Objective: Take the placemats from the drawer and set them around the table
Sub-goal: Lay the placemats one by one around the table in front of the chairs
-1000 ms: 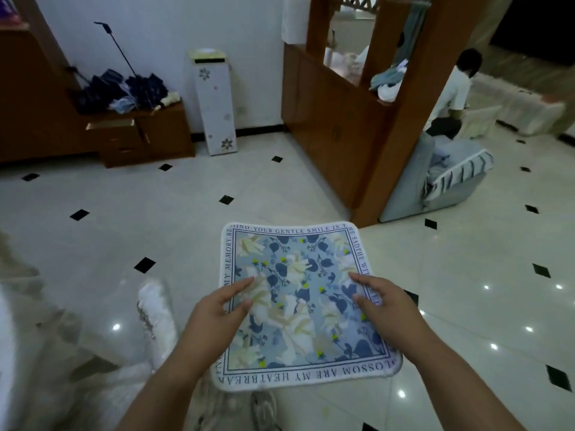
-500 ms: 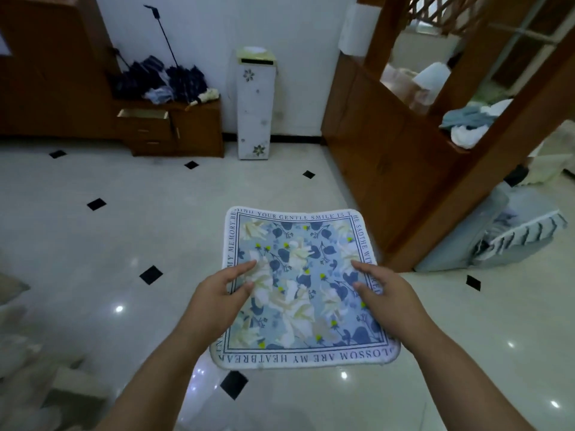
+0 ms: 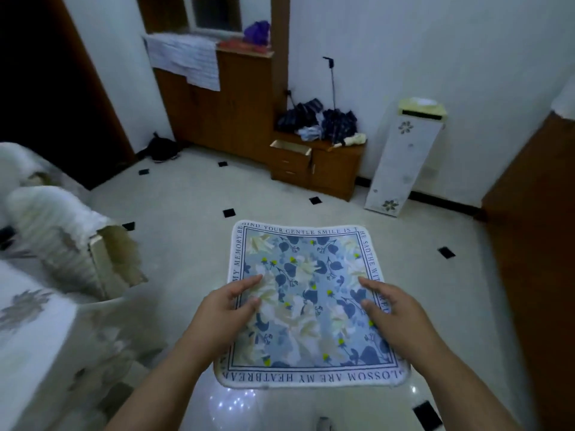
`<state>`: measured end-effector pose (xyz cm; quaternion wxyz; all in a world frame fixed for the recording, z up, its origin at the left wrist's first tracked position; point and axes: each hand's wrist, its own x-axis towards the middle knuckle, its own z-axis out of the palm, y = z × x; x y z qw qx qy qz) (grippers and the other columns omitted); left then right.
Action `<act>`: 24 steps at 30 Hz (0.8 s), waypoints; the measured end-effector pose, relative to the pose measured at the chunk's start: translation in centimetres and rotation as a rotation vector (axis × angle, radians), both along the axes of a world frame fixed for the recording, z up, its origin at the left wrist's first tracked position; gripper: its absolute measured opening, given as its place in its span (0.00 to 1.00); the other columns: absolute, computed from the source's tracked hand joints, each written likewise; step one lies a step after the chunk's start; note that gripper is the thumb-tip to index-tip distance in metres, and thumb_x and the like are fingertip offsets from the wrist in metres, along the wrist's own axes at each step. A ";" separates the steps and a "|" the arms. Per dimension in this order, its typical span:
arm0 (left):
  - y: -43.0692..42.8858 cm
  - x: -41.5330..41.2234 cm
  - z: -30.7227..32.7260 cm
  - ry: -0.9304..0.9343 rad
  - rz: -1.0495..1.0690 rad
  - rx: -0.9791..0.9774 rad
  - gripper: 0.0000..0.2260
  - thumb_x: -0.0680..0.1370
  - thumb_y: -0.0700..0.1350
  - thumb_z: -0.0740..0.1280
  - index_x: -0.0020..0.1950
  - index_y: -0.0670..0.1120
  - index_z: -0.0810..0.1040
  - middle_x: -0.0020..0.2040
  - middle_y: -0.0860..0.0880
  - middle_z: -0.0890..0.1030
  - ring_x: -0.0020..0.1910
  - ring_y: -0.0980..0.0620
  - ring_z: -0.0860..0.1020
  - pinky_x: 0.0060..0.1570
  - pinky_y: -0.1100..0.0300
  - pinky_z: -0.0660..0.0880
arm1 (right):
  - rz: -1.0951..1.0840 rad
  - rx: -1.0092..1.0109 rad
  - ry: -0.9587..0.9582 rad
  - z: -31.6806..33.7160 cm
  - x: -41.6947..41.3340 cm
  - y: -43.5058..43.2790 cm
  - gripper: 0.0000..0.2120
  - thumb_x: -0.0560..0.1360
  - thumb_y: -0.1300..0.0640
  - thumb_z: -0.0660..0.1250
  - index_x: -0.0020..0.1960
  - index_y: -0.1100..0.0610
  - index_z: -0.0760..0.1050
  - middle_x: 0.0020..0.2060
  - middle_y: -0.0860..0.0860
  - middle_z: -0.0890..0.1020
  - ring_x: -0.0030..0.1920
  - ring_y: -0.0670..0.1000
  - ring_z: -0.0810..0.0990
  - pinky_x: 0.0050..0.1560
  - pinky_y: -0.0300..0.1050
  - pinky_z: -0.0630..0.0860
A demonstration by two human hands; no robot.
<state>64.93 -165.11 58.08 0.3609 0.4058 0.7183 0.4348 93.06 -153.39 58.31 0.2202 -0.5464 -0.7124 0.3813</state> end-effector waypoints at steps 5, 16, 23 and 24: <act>3.7 -3.8 0.9 0.048 0.274 0.018 0.17 0.77 0.44 0.71 0.65 0.56 0.80 0.60 0.58 0.78 0.49 0.72 0.75 0.43 0.82 0.70 | 0.278 0.011 -0.059 1.3 -9.0 11.1 0.17 0.77 0.52 0.68 0.65 0.43 0.75 0.57 0.43 0.74 0.58 0.46 0.74 0.61 0.43 0.72; 2.7 -17.1 -3.7 -0.009 0.753 -0.092 0.15 0.77 0.48 0.71 0.62 0.63 0.79 0.61 0.61 0.77 0.55 0.60 0.80 0.53 0.67 0.78 | 0.784 -0.002 -0.160 -1.2 -33.2 18.4 0.18 0.78 0.52 0.66 0.67 0.43 0.73 0.62 0.45 0.74 0.63 0.48 0.73 0.65 0.46 0.71; 5.4 -27.9 -5.3 -0.088 0.850 -0.062 0.15 0.78 0.47 0.70 0.58 0.68 0.78 0.61 0.61 0.77 0.55 0.62 0.79 0.48 0.73 0.75 | 0.934 0.042 -0.229 -1.3 -47.3 22.5 0.19 0.78 0.52 0.66 0.68 0.42 0.72 0.59 0.42 0.73 0.58 0.42 0.72 0.62 0.39 0.69; 5.8 -29.3 -5.0 -0.084 0.873 -0.052 0.15 0.78 0.47 0.70 0.59 0.67 0.78 0.61 0.61 0.77 0.53 0.62 0.79 0.46 0.74 0.75 | 0.942 0.048 -0.213 -1.3 -49.2 22.8 0.19 0.78 0.52 0.66 0.68 0.43 0.72 0.58 0.42 0.73 0.57 0.42 0.72 0.61 0.39 0.69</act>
